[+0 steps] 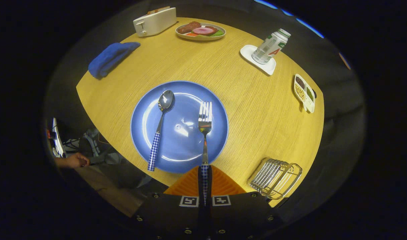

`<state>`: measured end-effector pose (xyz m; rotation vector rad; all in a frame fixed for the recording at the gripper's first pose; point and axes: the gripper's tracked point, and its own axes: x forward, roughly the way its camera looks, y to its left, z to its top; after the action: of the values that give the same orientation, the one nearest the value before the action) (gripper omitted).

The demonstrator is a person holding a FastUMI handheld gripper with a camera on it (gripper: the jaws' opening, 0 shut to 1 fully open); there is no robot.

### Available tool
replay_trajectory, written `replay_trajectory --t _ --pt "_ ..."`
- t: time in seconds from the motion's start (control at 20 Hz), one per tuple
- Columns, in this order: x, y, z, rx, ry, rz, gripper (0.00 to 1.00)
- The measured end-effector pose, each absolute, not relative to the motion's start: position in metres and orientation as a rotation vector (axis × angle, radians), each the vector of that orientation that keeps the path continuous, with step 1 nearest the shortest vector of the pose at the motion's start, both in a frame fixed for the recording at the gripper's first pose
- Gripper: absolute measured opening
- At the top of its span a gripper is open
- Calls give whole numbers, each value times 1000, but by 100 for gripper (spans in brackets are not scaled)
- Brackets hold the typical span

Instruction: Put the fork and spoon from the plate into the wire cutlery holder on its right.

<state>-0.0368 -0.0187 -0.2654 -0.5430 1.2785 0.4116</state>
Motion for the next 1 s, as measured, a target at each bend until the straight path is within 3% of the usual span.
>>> replay_trajectory --t 1.0 --pt "-62 -189 -194 -707 1453 284 1"
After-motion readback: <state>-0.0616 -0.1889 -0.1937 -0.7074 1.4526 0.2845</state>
